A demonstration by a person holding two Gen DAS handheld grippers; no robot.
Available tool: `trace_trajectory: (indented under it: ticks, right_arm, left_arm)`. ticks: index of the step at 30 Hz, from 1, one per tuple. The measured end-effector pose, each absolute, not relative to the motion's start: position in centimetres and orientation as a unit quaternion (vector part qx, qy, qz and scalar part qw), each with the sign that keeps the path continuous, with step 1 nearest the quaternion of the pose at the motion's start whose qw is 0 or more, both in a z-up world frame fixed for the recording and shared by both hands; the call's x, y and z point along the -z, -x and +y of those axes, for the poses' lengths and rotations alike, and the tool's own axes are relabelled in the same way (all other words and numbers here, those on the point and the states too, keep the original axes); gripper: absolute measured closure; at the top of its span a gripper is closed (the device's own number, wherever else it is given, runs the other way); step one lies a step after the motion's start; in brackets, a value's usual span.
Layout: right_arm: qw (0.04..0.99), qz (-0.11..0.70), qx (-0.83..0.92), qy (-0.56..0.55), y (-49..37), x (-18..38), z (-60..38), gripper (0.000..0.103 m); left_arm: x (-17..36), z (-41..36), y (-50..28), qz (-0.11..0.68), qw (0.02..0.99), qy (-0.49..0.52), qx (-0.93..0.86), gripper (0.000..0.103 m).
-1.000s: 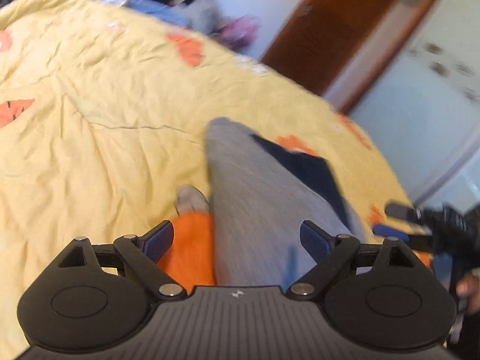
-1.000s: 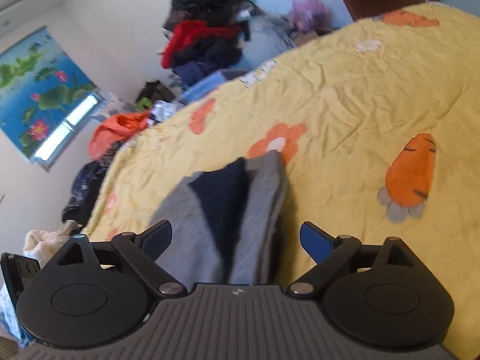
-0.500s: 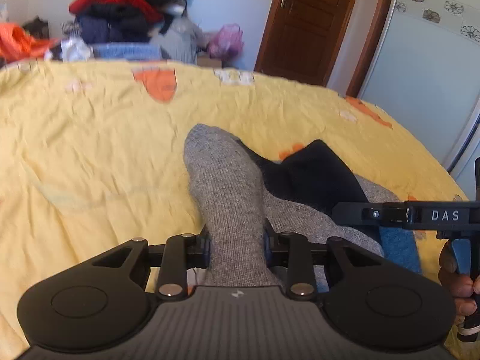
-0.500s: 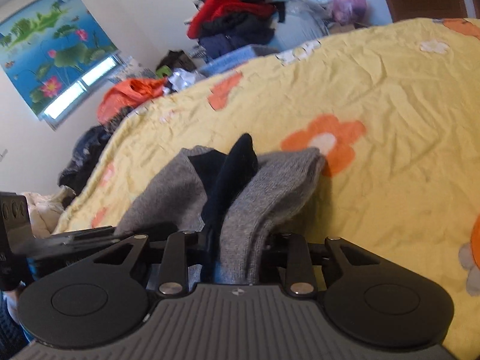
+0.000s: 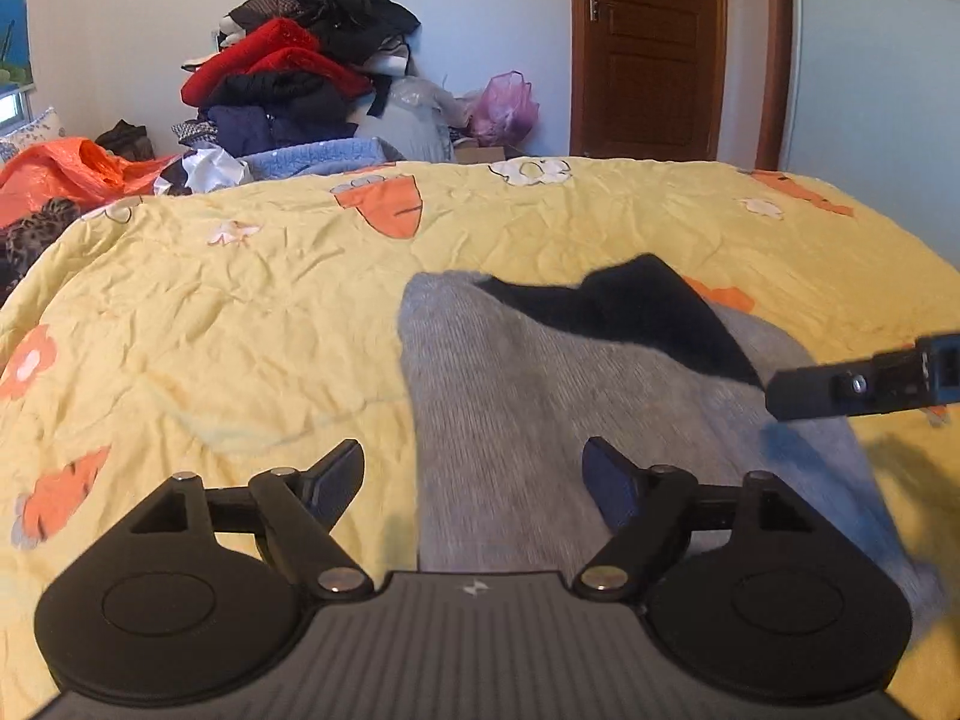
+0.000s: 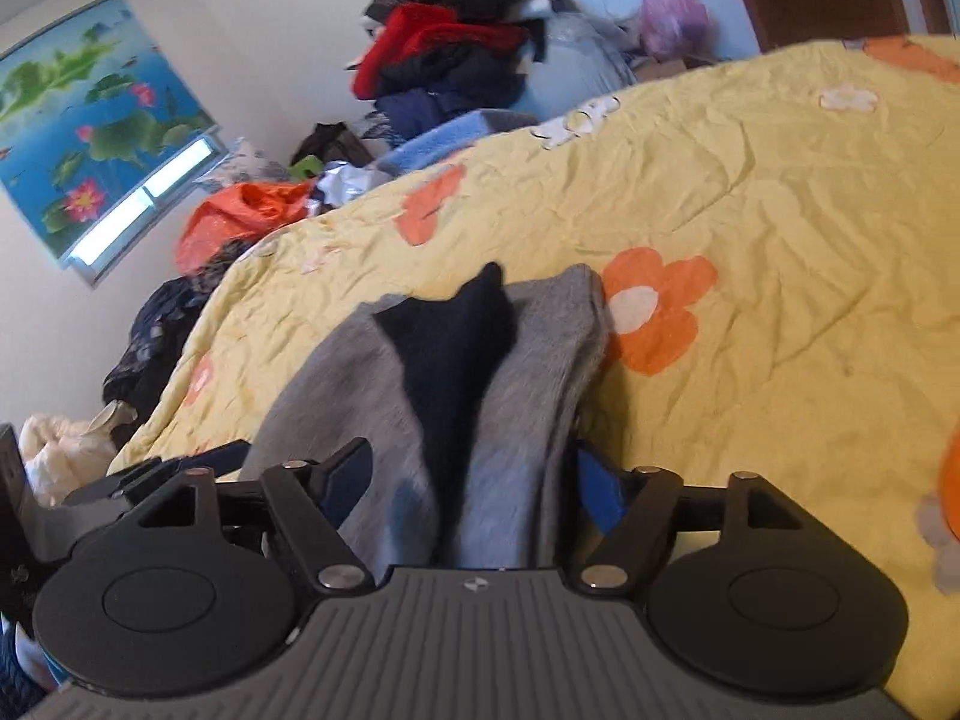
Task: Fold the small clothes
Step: 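Open both tools and withdraw them from the folded sweater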
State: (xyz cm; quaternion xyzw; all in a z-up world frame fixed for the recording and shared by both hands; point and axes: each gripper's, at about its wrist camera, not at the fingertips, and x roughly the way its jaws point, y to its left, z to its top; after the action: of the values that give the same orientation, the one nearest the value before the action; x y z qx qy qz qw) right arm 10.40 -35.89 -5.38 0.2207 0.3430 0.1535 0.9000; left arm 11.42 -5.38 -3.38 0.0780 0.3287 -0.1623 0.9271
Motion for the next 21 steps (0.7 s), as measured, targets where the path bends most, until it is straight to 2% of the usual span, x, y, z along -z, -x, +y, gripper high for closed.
trace_trajectory:
  ticks: [6, 9, 12, 14, 16, 18, 19, 21]
  right_arm:
    - [0.916, 0.371, -0.128, -0.082, -5.7, 7.2, -33.1, 0.026]
    - [0.929, 0.346, -0.126, -0.019, -4.3, 7.8, -31.6, 0.025]
    - [0.926, 0.355, -0.115, -0.051, -4.5, 6.5, -32.2, 0.036]
    - [0.941, 0.315, -0.106, -0.066, -4.1, 4.7, -32.4, 0.038]
    - [0.955, 0.267, -0.102, -0.079, -4.0, 2.7, -32.1, 0.035]
    - [0.955, 0.242, -0.134, -0.106, -4.7, 1.2, -31.5, 0.027]
    - [0.949, 0.247, -0.153, -0.120, -5.5, 0.8, -31.2, 0.021]
    - [0.935, 0.263, -0.183, -0.150, -7.6, 0.5, -30.3, 0.022]
  left_arm:
    - [5.0, -5.0, -9.2, 0.328, 0.929, -0.069, 0.160, 0.023]
    - [5.1, -4.9, -9.4, 0.333, 0.928, -0.056, 0.158, 0.023]
    - [5.0, -4.9, -9.4, 0.336, 0.927, -0.056, 0.158, 0.023]
    - [5.1, -4.8, -9.5, 0.336, 0.927, -0.056, 0.158, 0.023]
    - [5.2, -4.9, -9.5, 0.335, 0.927, -0.055, 0.158, 0.023]
    - [5.2, -4.9, -9.5, 0.335, 0.927, -0.053, 0.158, 0.023]
    - [5.2, -4.8, -9.5, 0.335, 0.928, -0.052, 0.158, 0.023]
    - [5.2, -4.8, -9.5, 0.335, 0.927, -0.052, 0.159, 0.023]
